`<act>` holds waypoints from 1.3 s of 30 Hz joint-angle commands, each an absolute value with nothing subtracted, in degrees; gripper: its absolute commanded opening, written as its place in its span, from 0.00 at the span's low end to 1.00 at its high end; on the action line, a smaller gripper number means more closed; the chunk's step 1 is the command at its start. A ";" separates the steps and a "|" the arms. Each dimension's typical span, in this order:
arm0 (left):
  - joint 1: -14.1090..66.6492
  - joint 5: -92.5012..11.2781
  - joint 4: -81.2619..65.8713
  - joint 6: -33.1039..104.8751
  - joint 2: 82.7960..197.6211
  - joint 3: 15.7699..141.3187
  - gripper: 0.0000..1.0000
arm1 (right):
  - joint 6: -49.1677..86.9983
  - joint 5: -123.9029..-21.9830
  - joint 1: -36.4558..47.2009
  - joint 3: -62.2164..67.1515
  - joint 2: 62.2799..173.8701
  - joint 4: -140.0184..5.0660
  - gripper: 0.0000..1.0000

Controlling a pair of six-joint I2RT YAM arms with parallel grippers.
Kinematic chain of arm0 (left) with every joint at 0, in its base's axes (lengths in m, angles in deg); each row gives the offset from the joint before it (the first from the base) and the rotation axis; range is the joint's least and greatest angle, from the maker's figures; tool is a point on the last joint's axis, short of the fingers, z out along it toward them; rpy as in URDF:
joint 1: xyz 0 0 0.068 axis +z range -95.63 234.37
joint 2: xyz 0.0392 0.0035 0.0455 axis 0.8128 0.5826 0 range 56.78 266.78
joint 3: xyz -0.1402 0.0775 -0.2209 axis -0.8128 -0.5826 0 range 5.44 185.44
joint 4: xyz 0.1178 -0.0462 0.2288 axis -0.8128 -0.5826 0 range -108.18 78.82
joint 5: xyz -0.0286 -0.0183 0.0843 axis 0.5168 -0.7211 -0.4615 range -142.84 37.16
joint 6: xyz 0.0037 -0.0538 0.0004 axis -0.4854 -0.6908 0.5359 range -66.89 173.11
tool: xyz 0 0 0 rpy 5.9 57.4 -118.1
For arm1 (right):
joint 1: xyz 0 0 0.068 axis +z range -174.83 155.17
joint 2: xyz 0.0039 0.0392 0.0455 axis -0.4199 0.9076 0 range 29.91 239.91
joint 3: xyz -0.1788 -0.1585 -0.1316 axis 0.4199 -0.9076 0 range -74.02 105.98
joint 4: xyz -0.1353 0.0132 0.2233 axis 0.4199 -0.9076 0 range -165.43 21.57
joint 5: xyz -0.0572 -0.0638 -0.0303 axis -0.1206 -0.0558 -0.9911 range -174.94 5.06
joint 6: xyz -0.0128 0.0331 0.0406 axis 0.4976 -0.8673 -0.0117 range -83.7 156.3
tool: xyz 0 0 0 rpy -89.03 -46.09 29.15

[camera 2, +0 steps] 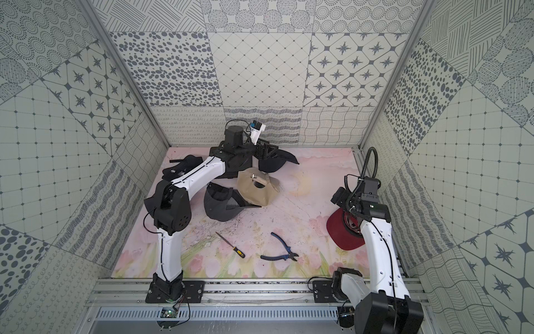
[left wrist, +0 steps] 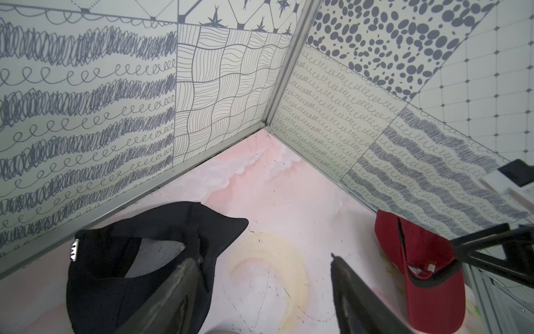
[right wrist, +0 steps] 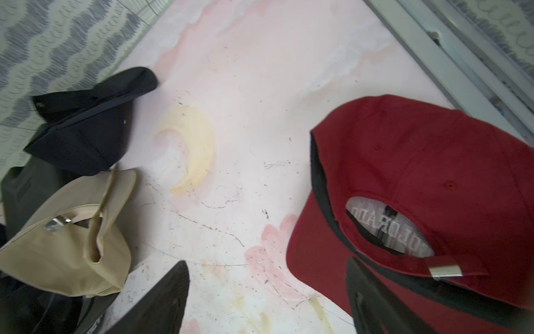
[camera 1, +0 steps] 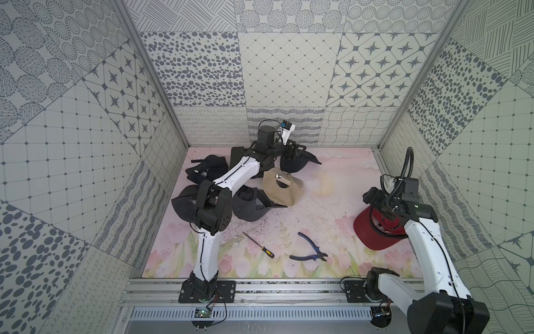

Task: Open the adjustable buckle of the baseball cap
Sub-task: Place the baseball cap at the center of the board, then pick up the baseball cap from the center of the board.

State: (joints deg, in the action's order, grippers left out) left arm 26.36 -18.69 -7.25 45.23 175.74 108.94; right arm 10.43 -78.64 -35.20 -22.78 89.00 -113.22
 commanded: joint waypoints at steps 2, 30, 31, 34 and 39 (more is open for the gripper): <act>25.94 -14.66 -11.23 53.55 168.72 102.32 0.74 | 13.04 -85.13 -35.52 -23.74 91.92 -110.97 0.81; 22.53 -11.50 -17.15 59.53 165.49 98.00 0.73 | 14.60 -83.81 -35.83 -25.72 101.92 -100.51 0.00; 22.51 -10.98 -16.93 60.01 165.42 97.71 0.72 | 14.43 -83.11 -35.90 -25.53 100.97 -100.68 0.00; 22.33 -9.31 -15.41 60.31 165.48 96.62 0.72 | 13.76 -80.14 -35.81 -24.62 98.27 -101.42 0.00; 21.53 -7.69 -16.02 61.56 165.81 96.91 0.72 | 12.51 -73.06 -35.35 -22.77 94.17 -101.22 0.00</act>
